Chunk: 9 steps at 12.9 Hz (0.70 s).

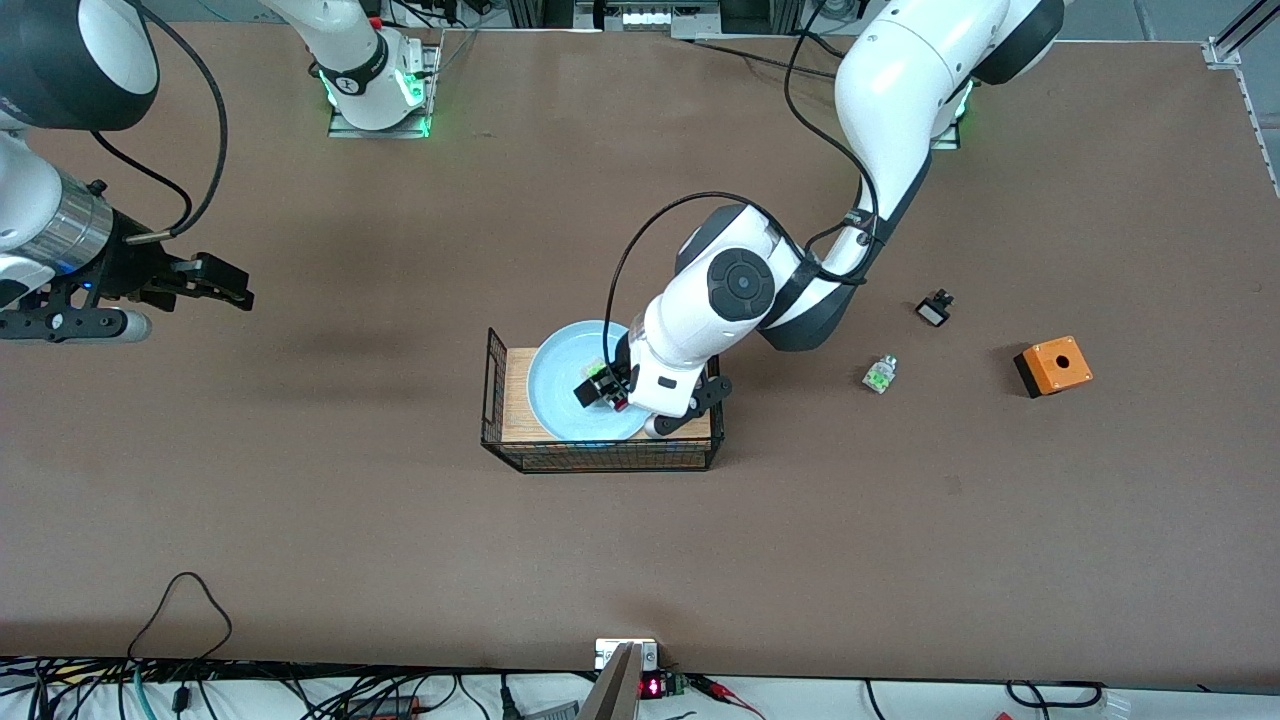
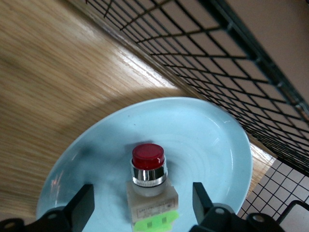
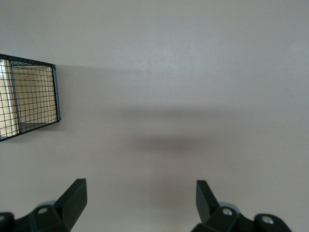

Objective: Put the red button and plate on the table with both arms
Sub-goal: 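Close the left gripper on the red button and lift it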

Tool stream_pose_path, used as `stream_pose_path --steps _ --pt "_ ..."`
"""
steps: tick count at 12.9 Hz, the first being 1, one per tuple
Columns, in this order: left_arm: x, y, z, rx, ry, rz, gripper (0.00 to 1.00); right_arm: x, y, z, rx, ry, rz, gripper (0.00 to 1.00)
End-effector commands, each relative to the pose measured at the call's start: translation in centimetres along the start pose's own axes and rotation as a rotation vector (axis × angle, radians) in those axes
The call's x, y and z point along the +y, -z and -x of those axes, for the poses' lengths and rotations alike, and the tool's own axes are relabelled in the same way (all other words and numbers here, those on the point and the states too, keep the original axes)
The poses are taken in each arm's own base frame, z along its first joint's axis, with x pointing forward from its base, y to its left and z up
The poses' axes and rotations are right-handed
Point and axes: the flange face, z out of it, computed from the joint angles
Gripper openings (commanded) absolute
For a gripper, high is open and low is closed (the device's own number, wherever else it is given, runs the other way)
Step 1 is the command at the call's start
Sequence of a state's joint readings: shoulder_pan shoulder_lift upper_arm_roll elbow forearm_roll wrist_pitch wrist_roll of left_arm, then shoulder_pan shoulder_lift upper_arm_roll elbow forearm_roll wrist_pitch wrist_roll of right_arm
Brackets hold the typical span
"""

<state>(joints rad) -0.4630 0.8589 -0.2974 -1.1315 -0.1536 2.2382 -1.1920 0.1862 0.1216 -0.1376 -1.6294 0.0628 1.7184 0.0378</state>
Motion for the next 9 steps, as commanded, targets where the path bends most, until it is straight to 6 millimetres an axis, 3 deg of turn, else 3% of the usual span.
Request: stream_pose_path --steps 1,3,5,6,9 --pt "0.5 -0.4 0.4 0.021 -0.026 -0.002 0.52 -0.1 0.1 0.2 -0.006 -0.002 -0.016 1.00" --pt "0.7 -1.0 1.8 0.016 -0.044 -0.009 0.38 -0.1 -0.1 0.2 -0.015 0.004 -0.015 1.00" --pt "0.7 -1.2 2.2 0.027 -0.059 -0.022 0.35 0.0 -0.2 0.2 -0.017 0.004 -0.015 1.00" --pt "0.8 -0.6 2.3 0.027 -0.058 -0.025 0.30 0.0 -0.2 0.2 -0.017 0.005 -0.015 1.00" --pt "0.9 2.7 2.7 0.012 -0.063 -0.079 0.29 -0.2 0.1 0.4 -0.020 0.011 -0.016 1.00"
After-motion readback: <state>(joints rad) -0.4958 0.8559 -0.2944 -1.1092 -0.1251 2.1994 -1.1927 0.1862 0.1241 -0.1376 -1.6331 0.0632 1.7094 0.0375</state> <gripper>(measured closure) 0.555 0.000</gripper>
